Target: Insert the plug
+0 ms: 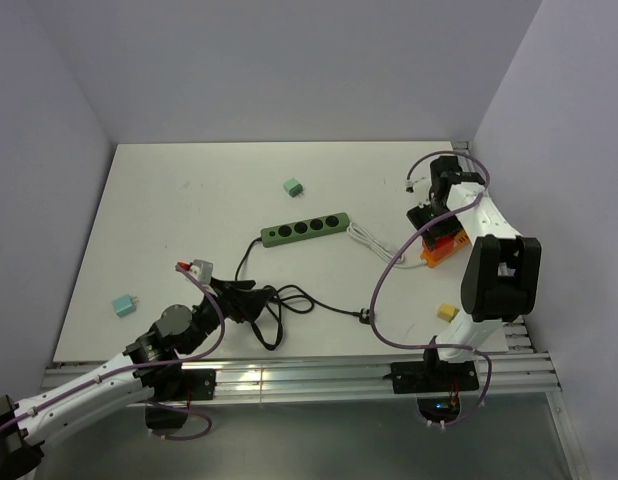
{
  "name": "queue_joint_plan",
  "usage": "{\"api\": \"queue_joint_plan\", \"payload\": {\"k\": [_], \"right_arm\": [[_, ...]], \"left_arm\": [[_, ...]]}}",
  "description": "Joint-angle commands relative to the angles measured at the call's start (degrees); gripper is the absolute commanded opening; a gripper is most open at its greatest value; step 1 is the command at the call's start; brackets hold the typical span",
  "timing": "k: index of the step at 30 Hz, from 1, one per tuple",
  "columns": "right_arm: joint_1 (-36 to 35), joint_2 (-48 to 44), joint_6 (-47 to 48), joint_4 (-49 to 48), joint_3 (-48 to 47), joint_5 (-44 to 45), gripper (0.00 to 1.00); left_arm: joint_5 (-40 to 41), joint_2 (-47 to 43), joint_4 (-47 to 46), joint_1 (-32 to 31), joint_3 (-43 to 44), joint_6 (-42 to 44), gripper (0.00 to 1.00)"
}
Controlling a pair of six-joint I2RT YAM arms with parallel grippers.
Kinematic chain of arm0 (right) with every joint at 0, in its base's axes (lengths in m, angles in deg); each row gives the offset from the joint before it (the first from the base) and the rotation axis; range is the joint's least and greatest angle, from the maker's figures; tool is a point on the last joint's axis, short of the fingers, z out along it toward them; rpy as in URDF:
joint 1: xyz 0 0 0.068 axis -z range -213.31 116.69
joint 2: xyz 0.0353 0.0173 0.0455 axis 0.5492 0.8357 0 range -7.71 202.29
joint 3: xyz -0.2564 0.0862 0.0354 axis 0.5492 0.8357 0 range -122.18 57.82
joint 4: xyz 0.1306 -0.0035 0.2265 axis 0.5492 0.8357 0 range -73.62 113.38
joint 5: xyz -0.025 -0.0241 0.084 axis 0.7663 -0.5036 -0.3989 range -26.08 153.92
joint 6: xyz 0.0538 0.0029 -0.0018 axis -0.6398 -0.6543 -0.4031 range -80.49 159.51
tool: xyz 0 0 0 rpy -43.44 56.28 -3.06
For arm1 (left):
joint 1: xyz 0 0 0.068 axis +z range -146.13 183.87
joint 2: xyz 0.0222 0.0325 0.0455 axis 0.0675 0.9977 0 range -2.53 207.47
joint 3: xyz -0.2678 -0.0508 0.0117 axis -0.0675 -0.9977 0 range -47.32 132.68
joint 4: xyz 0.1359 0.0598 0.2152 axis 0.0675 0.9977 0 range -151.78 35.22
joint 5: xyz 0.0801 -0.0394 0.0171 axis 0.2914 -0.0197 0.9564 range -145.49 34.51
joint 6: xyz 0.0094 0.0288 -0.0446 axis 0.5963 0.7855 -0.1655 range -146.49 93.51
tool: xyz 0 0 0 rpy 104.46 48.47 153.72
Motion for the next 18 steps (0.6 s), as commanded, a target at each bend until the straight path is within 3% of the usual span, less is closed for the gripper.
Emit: {"api": "queue_joint_plan", "payload": {"k": [1, 9, 13, 18], "right_arm": [[-0.2, 2.3, 1.6, -9.1, 2.8, -7.1, 0.00], [3.1, 3.2, -0.6, -6.7, -0.7, -13.9, 0.00], [4.4, 4.9, -2.2, -3.3, -3.6, -13.2, 0.00], [5.1, 0.6, -3.9, -5.1, -1.9, -13.2, 0.00]], "left_arm": [[-1.5, 0.5, -1.5, -0.2, 0.5, -0.6, 0.77], [-1.5, 0.9, -2.2, -0.2, 0.1, -1.3, 0.76], [-1.4, 1.2, -2.7, -0.2, -0.2, -1.7, 0.77], [-2.0, 2.6, -2.6, -0.2, 1.0, -1.1, 0.77]]}}
